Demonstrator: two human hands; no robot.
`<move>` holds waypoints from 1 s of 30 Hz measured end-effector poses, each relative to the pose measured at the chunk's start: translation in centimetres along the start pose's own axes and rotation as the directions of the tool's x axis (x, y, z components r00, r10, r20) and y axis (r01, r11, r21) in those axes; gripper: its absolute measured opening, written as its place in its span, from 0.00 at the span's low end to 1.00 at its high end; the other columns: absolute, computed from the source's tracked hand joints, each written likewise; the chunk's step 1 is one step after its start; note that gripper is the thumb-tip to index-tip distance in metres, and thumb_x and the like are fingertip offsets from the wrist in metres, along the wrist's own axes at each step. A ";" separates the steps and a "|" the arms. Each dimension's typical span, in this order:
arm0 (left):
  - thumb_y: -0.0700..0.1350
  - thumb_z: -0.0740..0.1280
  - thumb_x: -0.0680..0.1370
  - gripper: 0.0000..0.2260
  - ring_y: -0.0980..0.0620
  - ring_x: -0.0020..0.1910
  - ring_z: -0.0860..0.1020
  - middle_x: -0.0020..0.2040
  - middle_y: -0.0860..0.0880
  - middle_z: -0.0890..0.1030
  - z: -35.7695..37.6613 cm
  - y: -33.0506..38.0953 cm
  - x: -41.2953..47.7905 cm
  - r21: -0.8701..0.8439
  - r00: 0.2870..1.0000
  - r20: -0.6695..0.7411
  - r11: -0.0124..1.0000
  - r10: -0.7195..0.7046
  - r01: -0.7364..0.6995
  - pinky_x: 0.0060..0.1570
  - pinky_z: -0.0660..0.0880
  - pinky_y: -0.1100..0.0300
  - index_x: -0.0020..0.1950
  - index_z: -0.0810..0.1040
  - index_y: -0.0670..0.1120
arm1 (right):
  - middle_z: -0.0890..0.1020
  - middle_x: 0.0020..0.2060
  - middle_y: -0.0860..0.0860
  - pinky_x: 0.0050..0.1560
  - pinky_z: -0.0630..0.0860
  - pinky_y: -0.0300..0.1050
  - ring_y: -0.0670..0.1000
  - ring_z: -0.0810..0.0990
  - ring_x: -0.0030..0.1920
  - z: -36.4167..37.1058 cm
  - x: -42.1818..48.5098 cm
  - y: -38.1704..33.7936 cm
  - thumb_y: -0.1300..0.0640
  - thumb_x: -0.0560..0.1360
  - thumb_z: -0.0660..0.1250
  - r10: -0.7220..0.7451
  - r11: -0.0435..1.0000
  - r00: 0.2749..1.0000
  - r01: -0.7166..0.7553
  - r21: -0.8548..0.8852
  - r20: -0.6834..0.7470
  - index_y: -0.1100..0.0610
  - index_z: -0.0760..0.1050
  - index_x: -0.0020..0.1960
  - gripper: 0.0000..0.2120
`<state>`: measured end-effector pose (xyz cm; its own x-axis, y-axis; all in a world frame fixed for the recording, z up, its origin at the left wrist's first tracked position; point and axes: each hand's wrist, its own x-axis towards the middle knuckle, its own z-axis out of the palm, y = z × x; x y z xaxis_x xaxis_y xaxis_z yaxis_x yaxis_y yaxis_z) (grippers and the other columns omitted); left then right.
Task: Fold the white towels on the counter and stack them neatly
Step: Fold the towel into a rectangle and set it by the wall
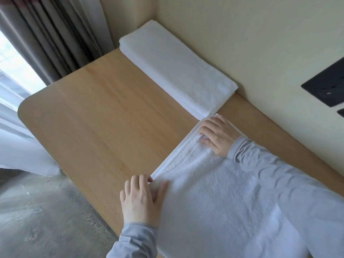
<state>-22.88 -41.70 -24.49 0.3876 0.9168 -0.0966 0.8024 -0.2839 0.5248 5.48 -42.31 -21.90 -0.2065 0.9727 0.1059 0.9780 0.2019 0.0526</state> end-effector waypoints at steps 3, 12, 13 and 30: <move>0.63 0.55 0.72 0.24 0.42 0.37 0.75 0.36 0.47 0.74 -0.2 -0.2 0.0 0.007 0.998 -0.027 0.999 0.054 -0.054 0.40 0.68 0.53 0.40 0.75 0.43 | 0.80 0.39 0.54 0.54 0.73 0.50 0.56 0.80 0.42 0.0 0.3 -0.1 0.59 0.70 0.72 -0.037 0.998 0.999 0.036 -0.042 -0.036 0.60 0.75 0.39 0.06; 0.61 0.49 0.78 0.27 0.43 0.28 0.71 0.32 0.47 0.72 -0.5 -1.0 0.5 -0.184 0.995 -0.064 0.979 0.077 -0.088 0.28 0.66 0.57 0.35 0.71 0.41 | 0.77 0.31 0.50 0.52 0.68 0.49 0.53 0.78 0.34 2.2 1.7 -0.2 0.58 0.69 0.73 0.101 0.987 0.976 -0.122 -0.101 -0.192 0.59 0.74 0.35 0.09; 0.59 0.51 0.77 0.24 0.43 0.27 0.72 0.33 0.48 0.72 -0.4 -1.2 0.7 -0.189 0.996 -0.052 0.979 0.068 -0.077 0.27 0.65 0.58 0.36 0.71 0.41 | 0.77 0.30 0.49 0.52 0.67 0.49 0.53 0.78 0.34 2.5 1.7 -0.2 0.58 0.68 0.74 0.130 0.985 0.968 -0.151 -0.085 -0.217 0.59 0.74 0.35 0.09; 0.66 0.53 0.74 0.28 0.42 0.37 0.73 0.36 0.46 0.74 -0.7 -1.7 0.5 -0.085 0.998 -0.009 0.995 0.056 -0.056 0.40 0.71 0.50 0.39 0.74 0.41 | 0.78 0.43 0.61 0.46 0.70 0.54 0.61 0.76 0.44 2.4 -4.2 1.3 0.53 0.74 0.67 0.890 0.436 0.454 -0.822 0.366 -0.041 0.64 0.74 0.45 0.13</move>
<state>-24.37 -40.54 -24.86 0.4275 0.9020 -0.0598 0.7380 -0.3100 0.5993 7.67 -45.82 -24.69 0.7754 0.6168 0.1353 0.6072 -0.6695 -0.4279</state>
